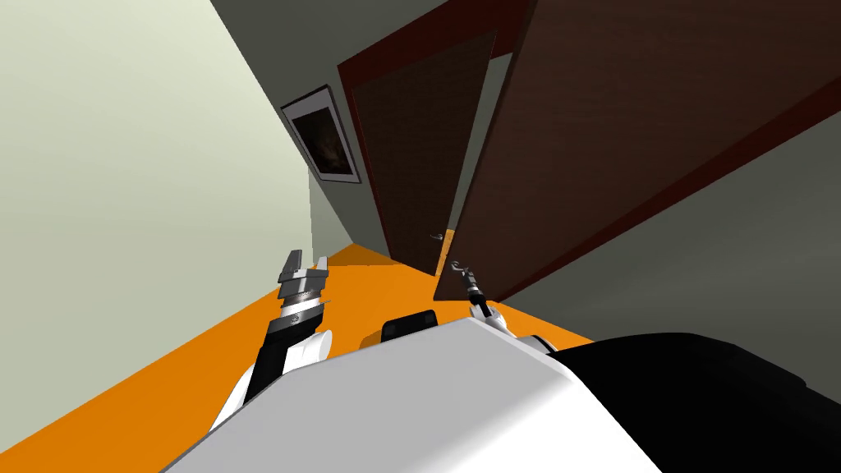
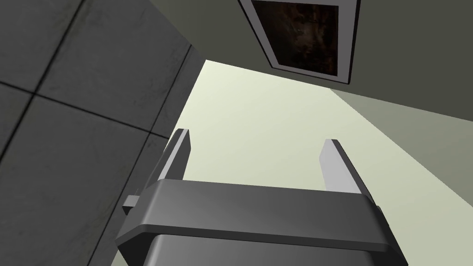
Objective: Pull the door open
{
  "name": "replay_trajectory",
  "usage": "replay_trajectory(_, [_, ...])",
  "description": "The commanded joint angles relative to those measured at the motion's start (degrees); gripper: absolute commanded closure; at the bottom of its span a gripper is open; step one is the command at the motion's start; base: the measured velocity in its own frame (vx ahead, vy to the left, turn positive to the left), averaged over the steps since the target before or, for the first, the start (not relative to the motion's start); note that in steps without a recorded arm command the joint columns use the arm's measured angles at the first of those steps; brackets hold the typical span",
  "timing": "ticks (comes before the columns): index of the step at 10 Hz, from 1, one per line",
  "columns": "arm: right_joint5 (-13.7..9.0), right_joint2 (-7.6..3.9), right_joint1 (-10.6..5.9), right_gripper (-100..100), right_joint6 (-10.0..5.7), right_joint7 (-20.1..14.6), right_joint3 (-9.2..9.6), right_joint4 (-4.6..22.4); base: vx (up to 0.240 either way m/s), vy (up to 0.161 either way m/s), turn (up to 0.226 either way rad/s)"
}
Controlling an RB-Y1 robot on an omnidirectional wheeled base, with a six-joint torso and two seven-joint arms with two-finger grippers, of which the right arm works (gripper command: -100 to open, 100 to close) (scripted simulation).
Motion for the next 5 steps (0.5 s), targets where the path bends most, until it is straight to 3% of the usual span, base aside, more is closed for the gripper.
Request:
replay_trajectory(1, [0.54,-0.59,0.86,100,-1.27,-1.09,0.93,-0.14,-0.128,-0.017,0.094])
replay_trajectory(5, [1.81,-1.98,2.88,100,-4.23,-3.62,3.10,-0.47,-0.217,-0.031,0.144])
